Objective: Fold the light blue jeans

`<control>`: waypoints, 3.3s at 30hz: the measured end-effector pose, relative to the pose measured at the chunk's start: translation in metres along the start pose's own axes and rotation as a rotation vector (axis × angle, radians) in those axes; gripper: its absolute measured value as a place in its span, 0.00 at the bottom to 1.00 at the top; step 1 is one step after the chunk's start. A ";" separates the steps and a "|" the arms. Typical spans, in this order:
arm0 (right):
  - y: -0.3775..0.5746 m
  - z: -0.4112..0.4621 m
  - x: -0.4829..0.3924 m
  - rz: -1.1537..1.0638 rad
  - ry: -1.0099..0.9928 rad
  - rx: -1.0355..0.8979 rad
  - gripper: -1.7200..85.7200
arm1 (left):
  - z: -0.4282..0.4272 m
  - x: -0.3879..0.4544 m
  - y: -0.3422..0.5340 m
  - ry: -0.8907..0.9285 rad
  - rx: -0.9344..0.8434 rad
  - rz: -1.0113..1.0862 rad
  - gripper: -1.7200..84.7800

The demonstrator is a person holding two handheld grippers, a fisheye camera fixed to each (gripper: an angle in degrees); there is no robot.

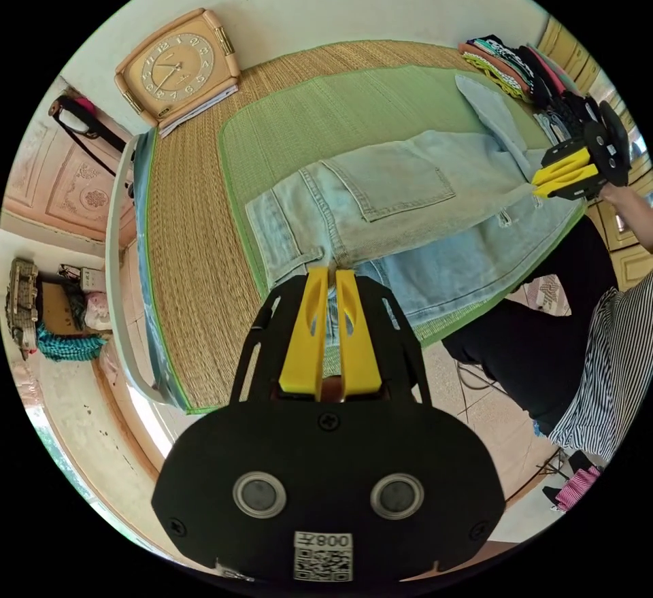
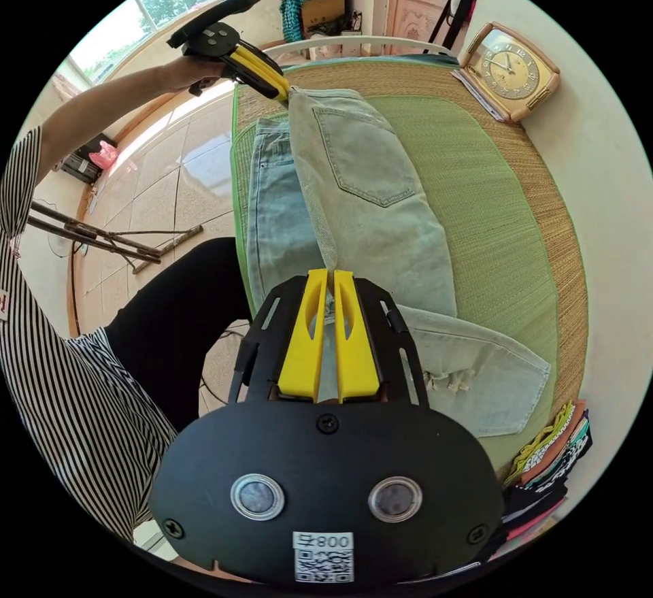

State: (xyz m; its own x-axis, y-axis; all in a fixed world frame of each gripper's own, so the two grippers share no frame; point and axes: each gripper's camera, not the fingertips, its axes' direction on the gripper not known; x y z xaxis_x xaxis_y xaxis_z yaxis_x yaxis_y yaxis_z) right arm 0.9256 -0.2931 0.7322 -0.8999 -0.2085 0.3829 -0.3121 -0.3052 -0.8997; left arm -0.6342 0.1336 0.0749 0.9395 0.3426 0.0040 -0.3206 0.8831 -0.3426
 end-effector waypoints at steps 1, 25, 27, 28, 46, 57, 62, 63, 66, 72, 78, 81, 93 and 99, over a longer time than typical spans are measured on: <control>0.001 0.007 -0.008 -0.007 -0.008 -0.009 0.04 | 0.004 0.000 0.006 0.003 -0.003 -0.004 0.03; 0.030 0.109 -0.033 0.036 -0.141 -0.104 0.04 | 0.123 -0.011 0.160 0.016 -0.001 -0.081 0.03; 0.034 0.110 -0.030 0.039 -0.145 -0.099 0.04 | 0.134 -0.015 0.171 0.023 0.003 -0.091 0.03; 0.035 0.115 -0.028 0.046 -0.152 -0.113 0.04 | 0.139 -0.016 0.173 0.026 -0.003 -0.093 0.03; 0.096 0.113 0.036 0.262 -0.348 -0.026 0.06 | 0.206 -0.032 0.254 0.452 0.327 -0.475 0.04; 0.138 0.082 0.073 0.342 -0.452 0.015 0.05 | 0.281 -0.020 0.255 0.432 0.204 -0.620 0.02; 0.157 0.044 0.089 0.360 -0.461 0.115 0.03 | 0.284 -0.009 0.246 0.394 0.206 -0.614 0.02; 0.164 0.037 0.095 0.376 -0.466 0.130 0.03 | 0.282 -0.005 0.243 0.384 0.219 -0.614 0.02; 0.183 0.021 0.112 0.441 -0.469 0.181 0.02 | 0.281 0.008 0.237 0.359 0.242 -0.623 0.02; 0.202 0.014 0.144 0.551 -0.391 0.165 0.02 | 0.282 0.064 0.184 0.547 0.315 -0.463 0.02; 0.208 0.018 0.153 0.533 -0.391 0.059 0.02 | 0.309 0.129 0.111 0.632 0.126 -0.257 0.04; 0.217 -0.007 0.166 0.540 -0.390 0.099 0.03 | 0.306 0.151 0.083 0.700 0.148 -0.179 0.07; 0.218 -0.099 0.334 0.811 -0.140 0.125 0.09 | 0.314 0.219 -0.029 0.579 0.053 -0.102 0.10; 0.197 -0.095 0.380 0.926 -0.170 0.010 0.10 | 0.310 0.251 -0.061 0.528 0.026 -0.060 0.10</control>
State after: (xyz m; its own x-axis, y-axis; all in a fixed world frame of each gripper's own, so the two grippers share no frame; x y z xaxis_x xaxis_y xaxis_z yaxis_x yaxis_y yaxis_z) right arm 0.4929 -0.3441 0.6802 -0.7318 -0.5046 -0.4580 0.5089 0.0424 -0.8598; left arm -0.4167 0.2651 0.3883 0.8873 0.0890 -0.4526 -0.2608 0.9061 -0.3332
